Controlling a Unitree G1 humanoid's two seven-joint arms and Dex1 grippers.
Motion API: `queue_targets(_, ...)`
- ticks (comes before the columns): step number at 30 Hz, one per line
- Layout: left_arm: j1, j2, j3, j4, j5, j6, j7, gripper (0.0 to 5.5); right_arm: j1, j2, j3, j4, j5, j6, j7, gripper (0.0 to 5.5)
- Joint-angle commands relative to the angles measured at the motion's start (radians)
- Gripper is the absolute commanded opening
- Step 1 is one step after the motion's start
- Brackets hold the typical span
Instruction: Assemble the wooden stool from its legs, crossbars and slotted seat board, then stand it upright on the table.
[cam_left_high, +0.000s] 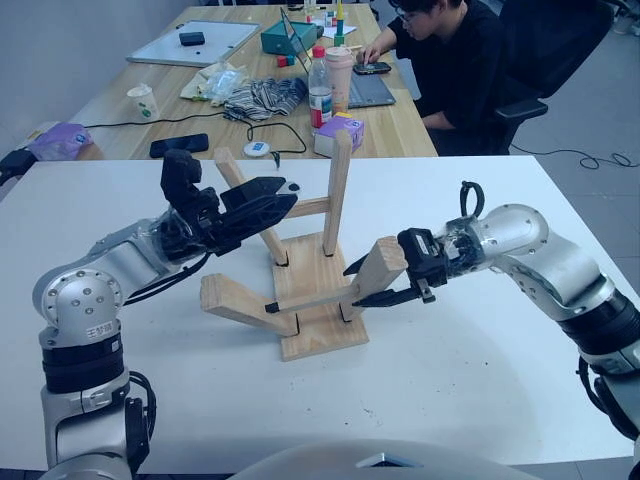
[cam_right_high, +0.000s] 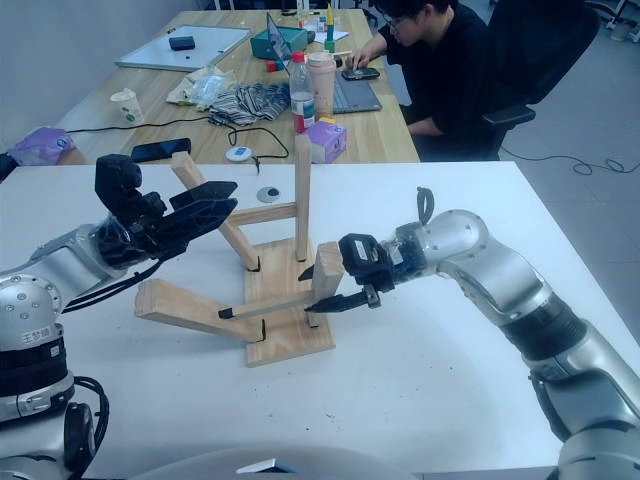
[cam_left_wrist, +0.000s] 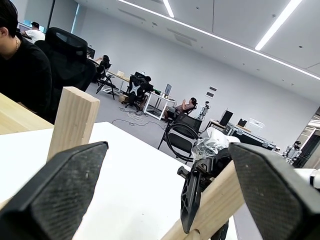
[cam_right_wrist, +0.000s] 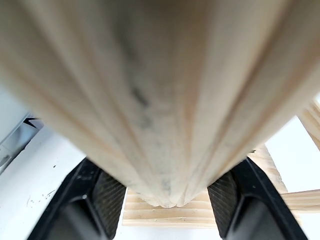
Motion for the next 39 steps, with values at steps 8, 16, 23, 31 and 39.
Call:
queue_targets(8, 0.008, 0.018, -0.002, -0.007, 0.009, 0.006, 0.007, 4.45, 0.388, 0.028, 0.472, 0.658, -0.422, 0.228, -0.084, 2.05)
queue_targets(16, -0.008, 0.039, 0.003, 0.021, 0.013, 0.017, -0.005, 4.45, 0.442, 0.061, 0.407, 0.731, -0.42, 0.016, -0.177, 2.05)
queue_targets(23, 0.031, 0.066, 0.073, 0.021, -0.017, -0.001, -0.017, 4.45, 0.385, -0.096, 0.045, 0.267, -0.094, 0.166, -0.11, 3.36)
queue_targets(31, -0.033, 0.168, 0.296, 0.209, -0.131, -0.035, -0.102, 4.45, 0.62, 0.009, -0.269, -0.062, 0.072, 0.378, -0.395, 3.68)
queue_targets(39, -0.07, 0.136, 0.239, 0.393, 0.041, -0.107, -0.025, 4.45, 0.66, 0.357, -0.307, -0.257, 0.126, 0.471, -0.74, 3.68)
